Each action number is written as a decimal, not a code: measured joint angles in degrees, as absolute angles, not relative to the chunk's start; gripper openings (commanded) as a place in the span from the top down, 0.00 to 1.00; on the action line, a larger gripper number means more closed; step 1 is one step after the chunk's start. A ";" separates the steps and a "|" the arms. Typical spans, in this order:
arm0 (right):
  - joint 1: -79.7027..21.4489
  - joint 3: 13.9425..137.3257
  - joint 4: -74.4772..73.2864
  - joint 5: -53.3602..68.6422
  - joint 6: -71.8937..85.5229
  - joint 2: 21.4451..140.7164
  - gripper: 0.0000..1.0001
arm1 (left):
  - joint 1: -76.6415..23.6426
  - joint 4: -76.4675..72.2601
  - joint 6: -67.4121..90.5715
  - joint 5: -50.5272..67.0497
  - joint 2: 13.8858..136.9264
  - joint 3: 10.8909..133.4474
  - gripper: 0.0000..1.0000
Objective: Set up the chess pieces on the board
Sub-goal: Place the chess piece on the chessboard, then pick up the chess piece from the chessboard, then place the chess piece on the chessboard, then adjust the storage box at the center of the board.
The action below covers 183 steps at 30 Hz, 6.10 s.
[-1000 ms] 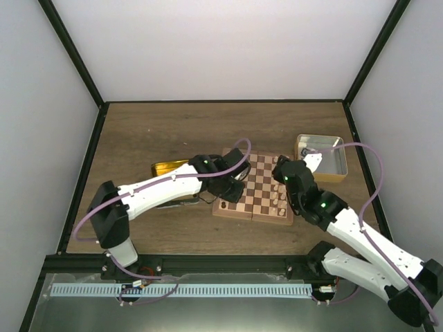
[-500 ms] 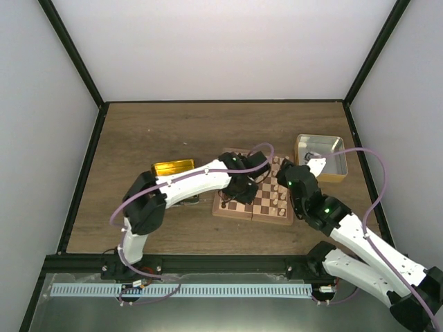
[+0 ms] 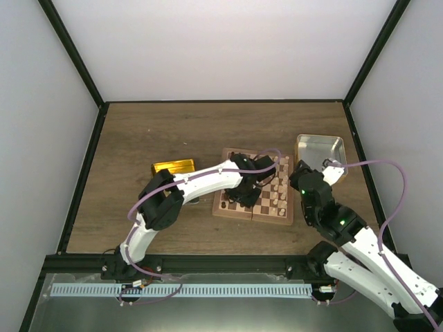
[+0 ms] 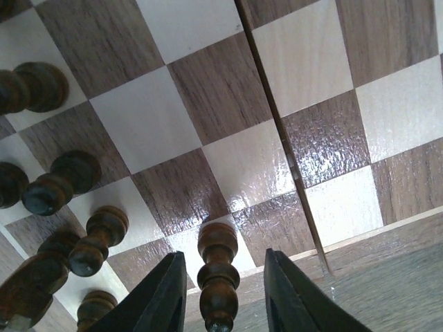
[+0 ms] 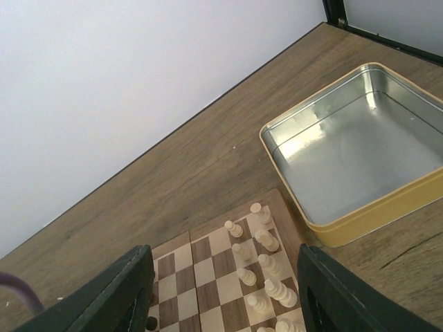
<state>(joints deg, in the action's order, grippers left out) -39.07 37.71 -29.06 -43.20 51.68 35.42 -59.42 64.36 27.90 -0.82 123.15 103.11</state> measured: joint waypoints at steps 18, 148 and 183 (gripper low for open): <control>-39.07 37.71 -29.85 -43.57 51.96 35.73 0.41 | -59.24 64.84 28.27 -1.39 121.60 103.13 0.95; -39.00 33.89 -26.96 -39.99 48.77 31.18 0.41 | -35.77 64.77 17.87 11.66 121.89 117.56 0.44; -38.81 36.12 -18.61 -27.64 52.36 51.77 0.39 | -22.41 46.28 24.14 3.73 89.76 58.35 0.43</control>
